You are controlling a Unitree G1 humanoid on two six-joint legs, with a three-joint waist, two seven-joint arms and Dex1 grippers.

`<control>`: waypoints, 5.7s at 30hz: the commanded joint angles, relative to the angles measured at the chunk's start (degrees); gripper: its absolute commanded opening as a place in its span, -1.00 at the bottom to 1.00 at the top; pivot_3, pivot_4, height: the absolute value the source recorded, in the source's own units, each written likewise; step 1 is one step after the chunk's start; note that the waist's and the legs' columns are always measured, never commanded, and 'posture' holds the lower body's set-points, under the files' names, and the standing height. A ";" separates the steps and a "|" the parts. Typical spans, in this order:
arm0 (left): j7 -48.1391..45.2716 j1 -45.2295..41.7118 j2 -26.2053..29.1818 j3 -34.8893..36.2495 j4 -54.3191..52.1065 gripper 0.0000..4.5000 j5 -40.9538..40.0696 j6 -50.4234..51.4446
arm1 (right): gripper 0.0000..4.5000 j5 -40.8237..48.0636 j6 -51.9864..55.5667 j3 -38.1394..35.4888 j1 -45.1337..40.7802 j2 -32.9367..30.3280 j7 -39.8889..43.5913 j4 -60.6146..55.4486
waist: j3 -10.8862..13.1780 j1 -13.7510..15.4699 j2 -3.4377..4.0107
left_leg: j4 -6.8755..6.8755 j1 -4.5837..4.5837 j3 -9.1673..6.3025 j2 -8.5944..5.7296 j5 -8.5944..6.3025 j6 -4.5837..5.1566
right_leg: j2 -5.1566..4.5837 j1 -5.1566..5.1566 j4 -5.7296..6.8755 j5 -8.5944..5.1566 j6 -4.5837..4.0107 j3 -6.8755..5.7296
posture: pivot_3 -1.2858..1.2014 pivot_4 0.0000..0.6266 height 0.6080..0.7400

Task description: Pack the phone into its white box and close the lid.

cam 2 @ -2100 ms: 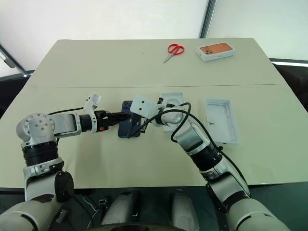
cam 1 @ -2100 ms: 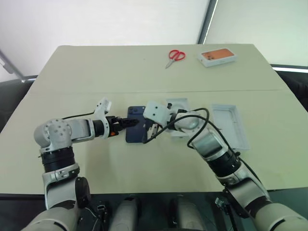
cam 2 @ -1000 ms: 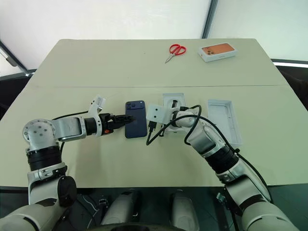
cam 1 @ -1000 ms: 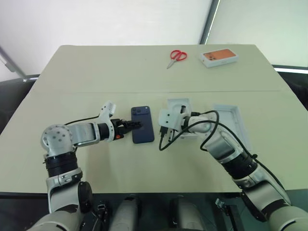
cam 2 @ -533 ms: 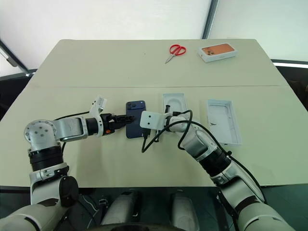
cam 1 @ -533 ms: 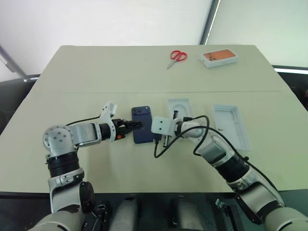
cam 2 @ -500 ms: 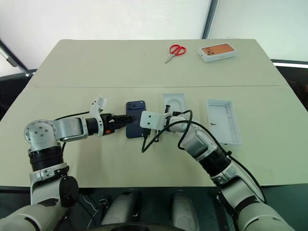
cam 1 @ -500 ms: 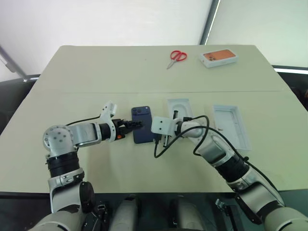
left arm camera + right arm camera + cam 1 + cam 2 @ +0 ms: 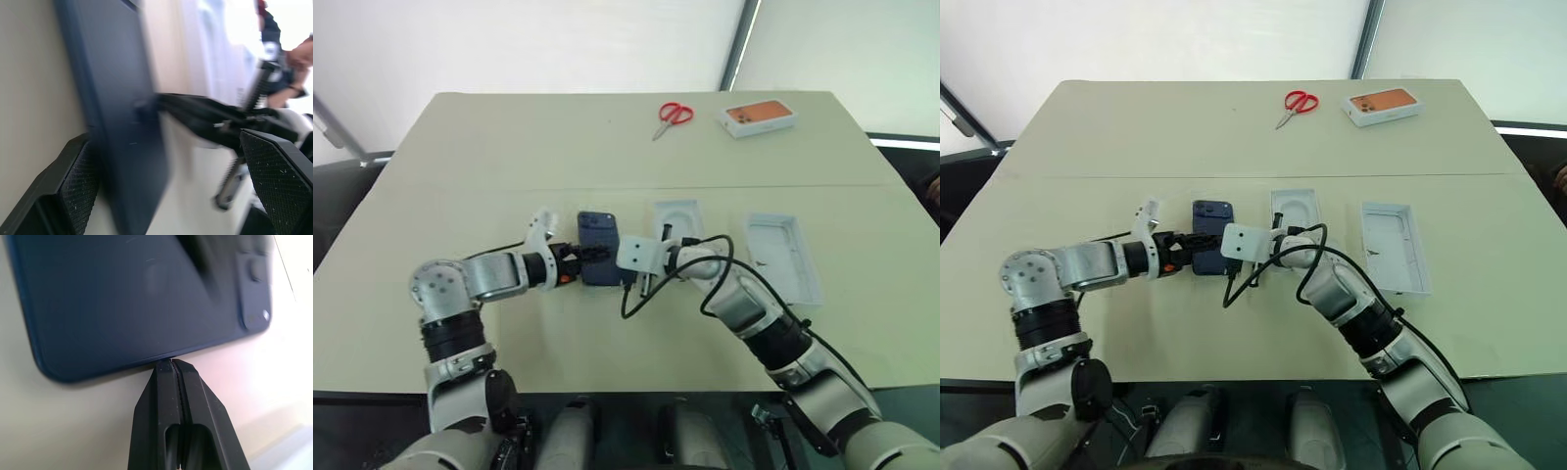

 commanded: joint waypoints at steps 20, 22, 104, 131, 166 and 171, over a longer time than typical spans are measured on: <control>-0.77 -1.77 8.15 0.85 0.31 0.98 1.38 0.49 | -1.00 -0.11 -0.87 0.55 0.18 0.47 0.79 -0.75 | 0.00 0.22 0.00 | -0.03 -0.01 -0.02 0.01 0.01 -0.02 | 0.00 -0.02 0.01 0.00 0.00 0.00 | 0.03 -0.52 0.35; -1.27 -1.83 8.10 0.71 0.38 0.98 1.50 0.49 | -1.00 -0.14 -0.84 0.55 0.22 0.48 0.76 -0.80 | 0.00 0.23 0.00 | -0.03 -0.01 -0.02 0.01 0.01 -0.02 | 0.00 -0.02 0.01 0.00 0.00 0.00 | 0.03 -0.52 0.35; 12.57 -7.22 -21.20 -17.10 7.33 -0.97 0.04 -26.78 | -1.00 33.37 8.59 -35.35 17.15 -32.65 13.06 -18.53 | 0.08 1.78 -0.10 | 0.10 -0.22 0.10 -0.06 -0.06 0.13 | -0.17 0.00 -0.18 0.00 0.02 -0.03 | 0.03 -0.52 0.35; 12.61 -5.97 2.39 -16.76 -6.69 0.99 -19.67 -10.05 | -1.00 32.33 7.12 -33.08 15.33 -32.05 11.41 -16.63 | 0.07 1.59 -0.07 | 0.13 -0.19 0.05 0.02 -0.06 0.13 | -0.18 0.02 -0.14 0.00 0.02 -0.02 | 0.03 -0.52 0.35; -40.90 -11.00 4.43 -57.84 -1.36 -0.98 45.69 -34.07 | -1.00 15.58 1.65 -17.08 10.65 -27.79 10.65 -11.05 | 0.04 0.74 0.00 | 0.10 -0.22 0.03 -0.05 -0.08 0.18 | -0.09 0.03 -0.17 -0.04 0.06 -0.01 | 0.03 -0.52 0.35; -44.29 -9.91 4.78 -57.73 -5.12 -0.98 45.15 -31.54 | -1.00 17.54 3.09 -18.75 15.30 -30.03 13.90 -17.42 | 0.03 0.48 0.00 | 0.10 -0.19 0.02 -0.05 -0.09 0.19 | -0.09 0.07 -0.15 -0.04 0.06 -0.02 | 0.03 -0.52 0.35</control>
